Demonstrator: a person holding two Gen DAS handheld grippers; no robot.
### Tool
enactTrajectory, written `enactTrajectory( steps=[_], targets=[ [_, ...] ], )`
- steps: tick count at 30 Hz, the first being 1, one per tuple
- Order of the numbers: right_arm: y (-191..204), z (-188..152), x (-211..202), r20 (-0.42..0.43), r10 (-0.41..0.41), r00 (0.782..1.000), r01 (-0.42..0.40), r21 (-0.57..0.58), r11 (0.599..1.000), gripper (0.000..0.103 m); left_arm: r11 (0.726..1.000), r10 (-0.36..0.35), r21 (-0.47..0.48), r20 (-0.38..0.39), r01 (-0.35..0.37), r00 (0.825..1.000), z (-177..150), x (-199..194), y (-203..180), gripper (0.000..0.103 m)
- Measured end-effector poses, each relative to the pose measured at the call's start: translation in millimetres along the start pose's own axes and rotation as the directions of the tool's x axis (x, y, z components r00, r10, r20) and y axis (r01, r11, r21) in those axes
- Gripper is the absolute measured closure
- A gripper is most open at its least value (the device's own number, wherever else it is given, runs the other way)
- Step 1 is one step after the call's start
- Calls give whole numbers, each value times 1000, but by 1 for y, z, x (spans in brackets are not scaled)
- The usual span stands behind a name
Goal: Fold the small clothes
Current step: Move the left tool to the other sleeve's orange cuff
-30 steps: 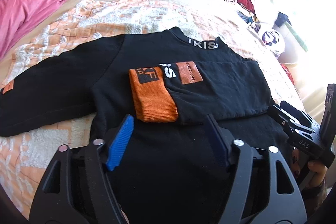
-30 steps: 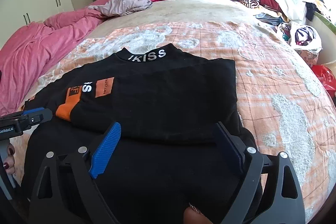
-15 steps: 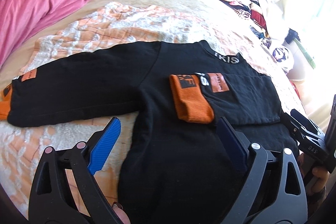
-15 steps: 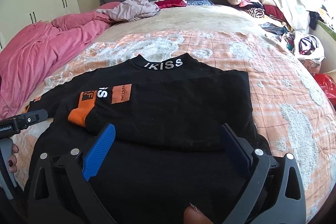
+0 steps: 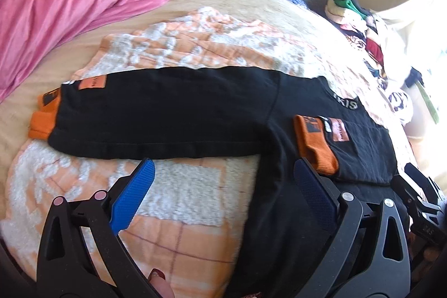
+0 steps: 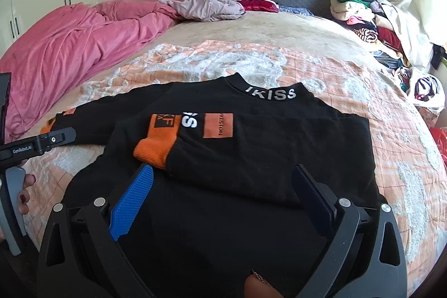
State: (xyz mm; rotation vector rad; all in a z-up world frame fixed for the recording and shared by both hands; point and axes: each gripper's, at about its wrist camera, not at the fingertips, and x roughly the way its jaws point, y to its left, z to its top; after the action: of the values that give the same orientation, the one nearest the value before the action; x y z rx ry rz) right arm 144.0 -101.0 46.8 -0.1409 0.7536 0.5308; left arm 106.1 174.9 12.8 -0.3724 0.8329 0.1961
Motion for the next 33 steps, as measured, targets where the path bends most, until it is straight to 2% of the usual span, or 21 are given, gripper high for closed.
enactTrajectory(
  steps=[12, 25, 33],
  targets=[
    [54, 11, 6, -6, 73, 997, -74, -53, 996, 5, 989, 54, -141, 0, -53, 999, -5, -8, 58, 10],
    [105, 14, 12, -33, 132, 991, -135, -122, 983, 4, 957, 72, -281, 18, -64, 997, -3, -14, 109, 10],
    [138, 14, 21, -52, 168, 984, -174, -162, 971, 4, 926, 94, -369, 20, -80, 995, -3, -12, 139, 10]
  ],
)
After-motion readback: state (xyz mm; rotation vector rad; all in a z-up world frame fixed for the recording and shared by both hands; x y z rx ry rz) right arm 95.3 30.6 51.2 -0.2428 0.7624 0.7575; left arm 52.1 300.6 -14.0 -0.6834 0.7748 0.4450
